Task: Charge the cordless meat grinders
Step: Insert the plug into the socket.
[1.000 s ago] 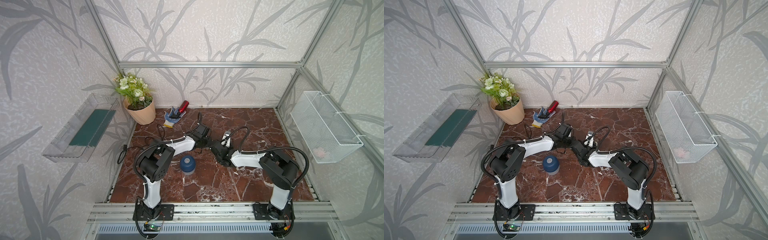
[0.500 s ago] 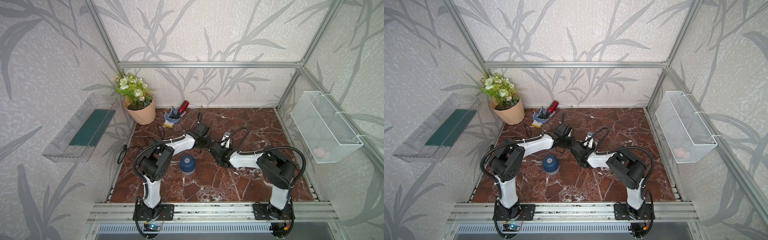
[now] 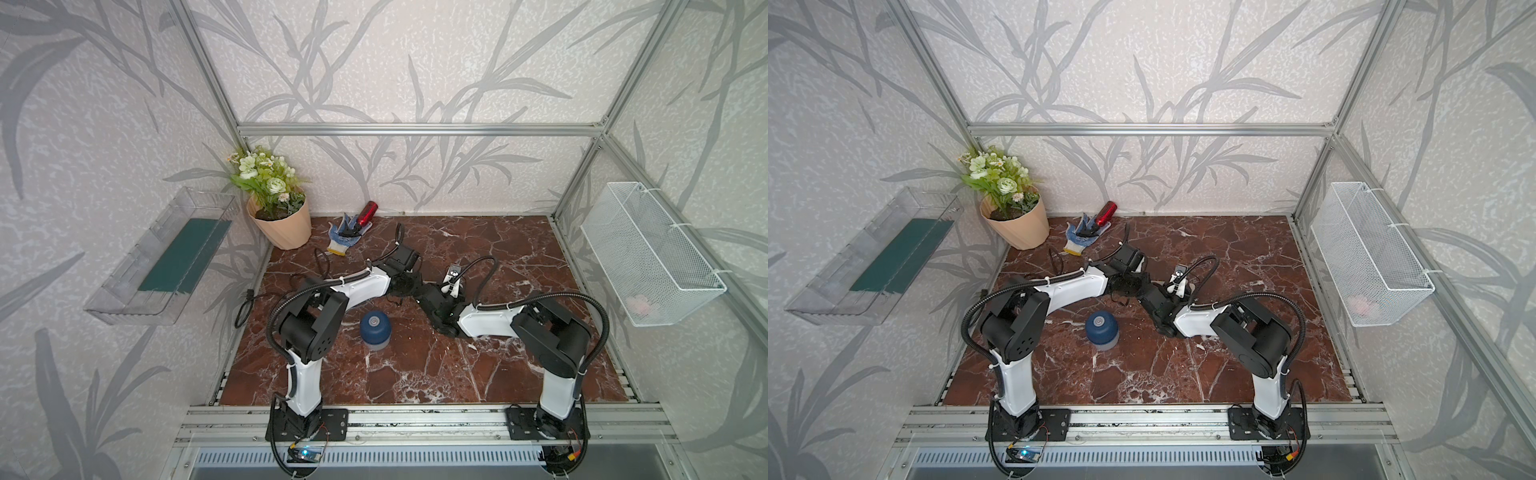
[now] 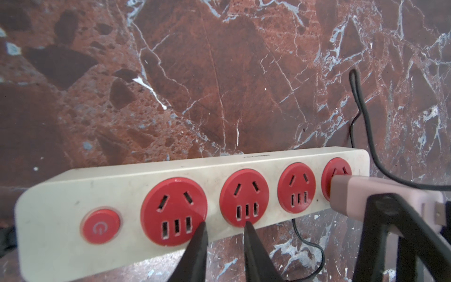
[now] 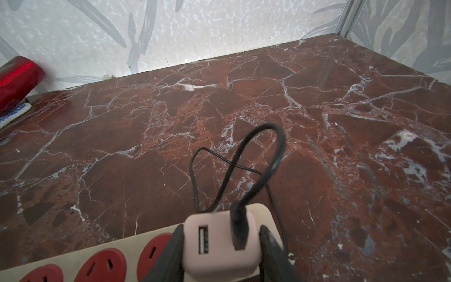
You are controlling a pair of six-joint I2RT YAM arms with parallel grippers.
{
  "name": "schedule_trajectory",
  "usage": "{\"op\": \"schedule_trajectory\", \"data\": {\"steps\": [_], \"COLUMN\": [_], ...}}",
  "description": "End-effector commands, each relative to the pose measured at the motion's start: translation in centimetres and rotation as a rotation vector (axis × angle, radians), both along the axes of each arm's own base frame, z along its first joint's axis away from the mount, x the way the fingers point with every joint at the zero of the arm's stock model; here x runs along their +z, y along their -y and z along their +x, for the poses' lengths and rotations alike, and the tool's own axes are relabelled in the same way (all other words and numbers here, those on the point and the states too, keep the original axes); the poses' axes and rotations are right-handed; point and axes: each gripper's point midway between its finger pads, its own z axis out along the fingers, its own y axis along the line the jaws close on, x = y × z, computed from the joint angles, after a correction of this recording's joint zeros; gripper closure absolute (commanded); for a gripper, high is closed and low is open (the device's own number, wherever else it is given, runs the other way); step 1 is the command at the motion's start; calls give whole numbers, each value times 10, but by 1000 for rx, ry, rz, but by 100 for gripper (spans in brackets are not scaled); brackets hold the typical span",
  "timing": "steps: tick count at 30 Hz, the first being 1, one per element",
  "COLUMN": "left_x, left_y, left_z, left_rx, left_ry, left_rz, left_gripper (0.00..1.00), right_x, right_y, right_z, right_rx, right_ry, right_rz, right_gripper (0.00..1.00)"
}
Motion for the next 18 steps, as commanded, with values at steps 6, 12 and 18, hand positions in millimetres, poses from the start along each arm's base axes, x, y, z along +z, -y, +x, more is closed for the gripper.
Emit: {"op": "schedule_trajectory", "data": {"steps": [6,12,18], "left_x": [2,11,19], "left_y": [0,3,3], "left_z": [3,8,9], "left_rx": [6,9,11], "left_ry": [-20,0,10], "left_rz": [2,-10,-12], "left_gripper": [71,71,71], "right_x": [-77,-36,0], "right_y": [11,-3,-3], "right_z": [-58,-38,-25], "right_rx": [169,226,258], "right_ry": [-396,-332,-290], "right_rz": [-167,-172,-81], "right_gripper": [83,55,1]}}
